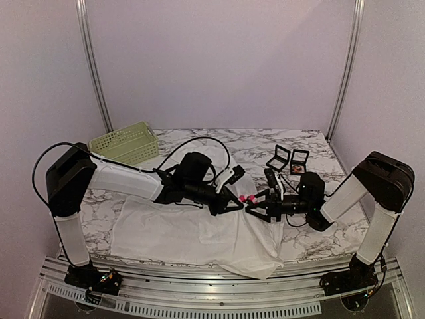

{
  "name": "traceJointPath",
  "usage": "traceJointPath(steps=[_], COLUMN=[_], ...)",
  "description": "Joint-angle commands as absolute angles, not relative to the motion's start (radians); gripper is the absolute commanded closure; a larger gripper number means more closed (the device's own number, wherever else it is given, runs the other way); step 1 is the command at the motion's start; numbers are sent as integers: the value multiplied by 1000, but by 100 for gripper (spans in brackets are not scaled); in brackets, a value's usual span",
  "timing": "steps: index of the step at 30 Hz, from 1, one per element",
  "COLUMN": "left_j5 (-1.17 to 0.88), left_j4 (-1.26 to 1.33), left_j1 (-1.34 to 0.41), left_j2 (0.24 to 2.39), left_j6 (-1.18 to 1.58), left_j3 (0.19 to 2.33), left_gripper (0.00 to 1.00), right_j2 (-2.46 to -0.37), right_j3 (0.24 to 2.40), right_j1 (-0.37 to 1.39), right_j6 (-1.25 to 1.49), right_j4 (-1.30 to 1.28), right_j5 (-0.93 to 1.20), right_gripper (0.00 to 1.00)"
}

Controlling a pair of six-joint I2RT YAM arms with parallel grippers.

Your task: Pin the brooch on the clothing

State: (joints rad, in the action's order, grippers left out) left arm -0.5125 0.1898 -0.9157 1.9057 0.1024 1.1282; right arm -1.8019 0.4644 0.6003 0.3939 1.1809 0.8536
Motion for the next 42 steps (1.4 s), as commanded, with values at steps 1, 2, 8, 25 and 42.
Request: traceJointPath(steps=[1,2,8,25,42], left_j5=[-442,-420,-273,-159,122], left_j4=[222,227,384,394,-149], left_j1=[-910,-913,-957,-1074,-862], left_j2=[1854,1850,1816,1654,1444], left_j6=[-51,-100,-544,-1137,-461], left_j3=[1095,1087,942,694,773], left_gripper=[100,100,100,31,23], right_j2=[-1741,-1715,-1545,-1744,-1935], right_j3=[465,465,480,866,985], right_j1=[572,558,527,621,634], right_j6=[356,350,203,389,513], right_j4=[1103,1074,763,148,225], right_j5=[917,927,867,162,272], right_gripper=[35,35,30,30,90])
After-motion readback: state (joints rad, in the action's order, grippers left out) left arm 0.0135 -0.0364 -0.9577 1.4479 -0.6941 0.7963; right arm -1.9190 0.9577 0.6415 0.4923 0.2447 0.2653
